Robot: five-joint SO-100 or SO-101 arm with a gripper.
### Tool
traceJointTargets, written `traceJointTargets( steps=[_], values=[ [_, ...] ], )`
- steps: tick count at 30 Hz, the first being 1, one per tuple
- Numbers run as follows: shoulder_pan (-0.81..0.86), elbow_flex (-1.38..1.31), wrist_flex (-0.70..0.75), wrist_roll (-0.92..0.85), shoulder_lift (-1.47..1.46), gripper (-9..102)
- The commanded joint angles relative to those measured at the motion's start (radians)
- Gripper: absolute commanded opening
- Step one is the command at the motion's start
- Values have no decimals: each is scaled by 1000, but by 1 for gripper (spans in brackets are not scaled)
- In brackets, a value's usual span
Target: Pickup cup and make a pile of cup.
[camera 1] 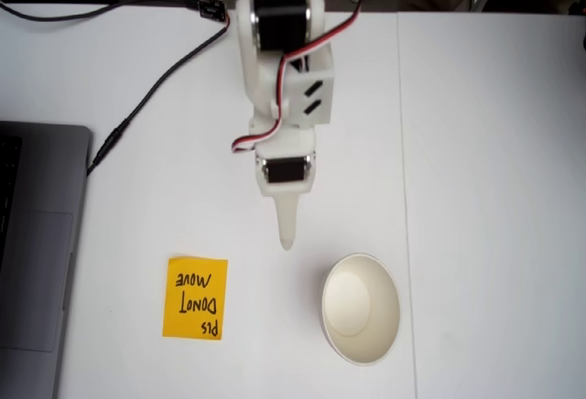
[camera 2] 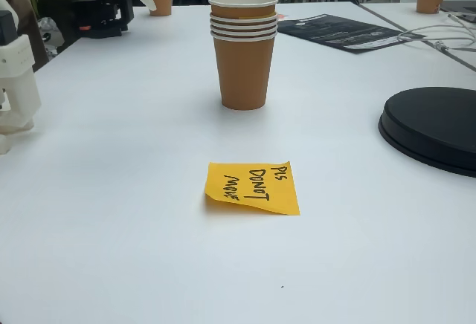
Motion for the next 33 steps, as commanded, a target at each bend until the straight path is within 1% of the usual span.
traceJointTargets(
  steps=[1,8,17,28,33],
  values=[
    [12,64,-54,9,117,26],
    [14,199,-87,3,230,25],
    [49,281,-92,3,310,10],
    [61,410,-98,3,433,-6],
    [63,492,-173,3,511,-7]
  ],
)
